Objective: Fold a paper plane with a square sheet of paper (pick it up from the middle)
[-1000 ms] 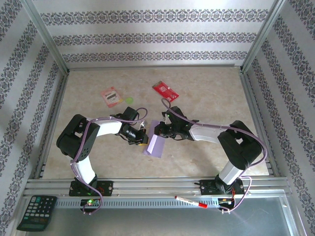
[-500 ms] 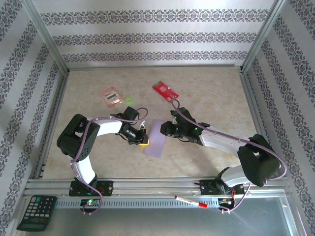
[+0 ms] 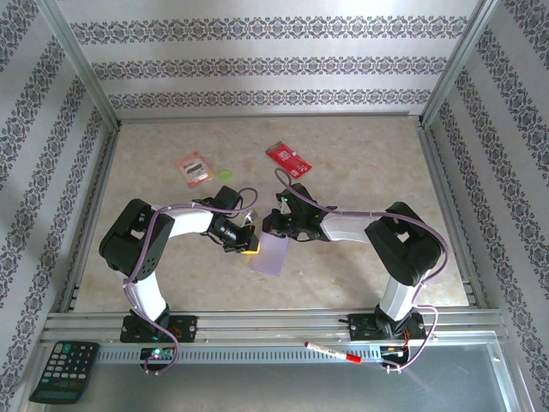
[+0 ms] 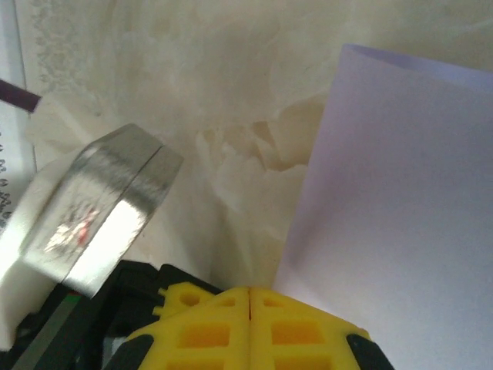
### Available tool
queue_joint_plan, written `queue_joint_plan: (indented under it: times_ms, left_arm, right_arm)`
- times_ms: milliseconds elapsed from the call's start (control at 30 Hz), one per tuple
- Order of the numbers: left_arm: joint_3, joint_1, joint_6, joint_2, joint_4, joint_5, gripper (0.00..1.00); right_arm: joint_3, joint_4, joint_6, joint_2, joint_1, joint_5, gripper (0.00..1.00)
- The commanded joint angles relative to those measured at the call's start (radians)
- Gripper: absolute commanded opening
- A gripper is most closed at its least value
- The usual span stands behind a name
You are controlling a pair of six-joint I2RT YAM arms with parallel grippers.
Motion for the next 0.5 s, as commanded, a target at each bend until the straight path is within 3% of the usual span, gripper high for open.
queue_joint_plan:
  times_ms: [0, 467]
  left_arm:
    - [-0.026, 0.011, 0.022, 0.056, -0.109, -0.098, 0.0]
    - [-0.025, 0.012, 0.027, 0.053, -0.12, -0.107, 0.0]
  right_arm:
    - [0.034, 0.043, 0.028, 0.038, 0.015, -0.036, 0.0]
    - [0.066, 0.038, 0.045, 0.131, 0.031, -0.016, 0.0]
